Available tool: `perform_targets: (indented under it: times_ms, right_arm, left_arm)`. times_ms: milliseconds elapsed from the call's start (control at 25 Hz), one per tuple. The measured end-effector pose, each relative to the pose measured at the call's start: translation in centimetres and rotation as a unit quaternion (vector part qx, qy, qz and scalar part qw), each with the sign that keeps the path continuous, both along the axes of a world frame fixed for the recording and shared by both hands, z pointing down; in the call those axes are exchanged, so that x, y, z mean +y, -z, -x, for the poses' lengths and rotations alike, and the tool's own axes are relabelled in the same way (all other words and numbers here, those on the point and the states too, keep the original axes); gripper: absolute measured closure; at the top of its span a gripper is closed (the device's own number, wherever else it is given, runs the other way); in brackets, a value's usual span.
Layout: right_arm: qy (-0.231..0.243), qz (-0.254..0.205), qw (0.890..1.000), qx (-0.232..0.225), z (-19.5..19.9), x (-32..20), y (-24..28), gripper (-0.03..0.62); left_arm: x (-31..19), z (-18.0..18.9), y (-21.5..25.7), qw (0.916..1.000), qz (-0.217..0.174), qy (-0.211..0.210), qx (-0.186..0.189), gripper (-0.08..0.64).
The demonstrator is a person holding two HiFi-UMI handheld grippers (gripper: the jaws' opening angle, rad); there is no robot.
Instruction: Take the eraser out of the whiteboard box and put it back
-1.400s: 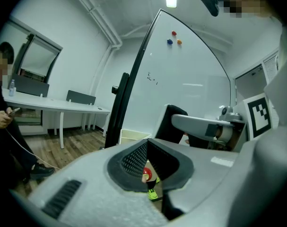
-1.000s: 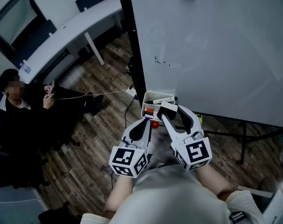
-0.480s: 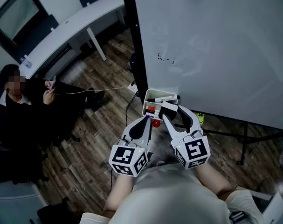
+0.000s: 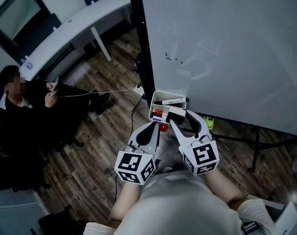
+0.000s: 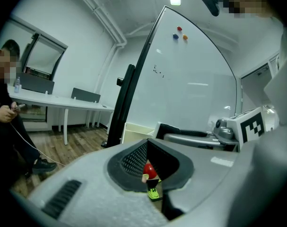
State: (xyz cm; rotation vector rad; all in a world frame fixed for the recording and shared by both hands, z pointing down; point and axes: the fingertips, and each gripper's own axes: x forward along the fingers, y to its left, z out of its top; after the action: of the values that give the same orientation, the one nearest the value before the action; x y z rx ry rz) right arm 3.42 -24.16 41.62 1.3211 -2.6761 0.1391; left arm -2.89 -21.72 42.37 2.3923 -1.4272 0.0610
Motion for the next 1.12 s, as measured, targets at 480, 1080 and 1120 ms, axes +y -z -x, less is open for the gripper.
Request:
perform_targets:
  times_ms: [480, 1080, 1120]
  right_arm:
    - [0.001, 0.002, 1.0, -0.008, 0.1, 0.3, -0.1, 0.366]
    - [-0.022, -0.007, 1.0, -0.01, -0.8, 2.1, 0.8, 0.334]
    - [-0.024, -0.008, 1.0, -0.01, -0.9, 2.3, 0.9, 0.337]
  left_arm:
    - [0.5, 0.2, 0.1, 1.0, -0.003, -0.003, -0.005, 0.555]
    - [2.2, -0.3, 0.4, 0.9997, -0.006, -0.021, -0.004, 0.555]
    - [2.3, -0.3, 0.5, 0.9997, -0.006, -0.023, -0.004, 0.555]
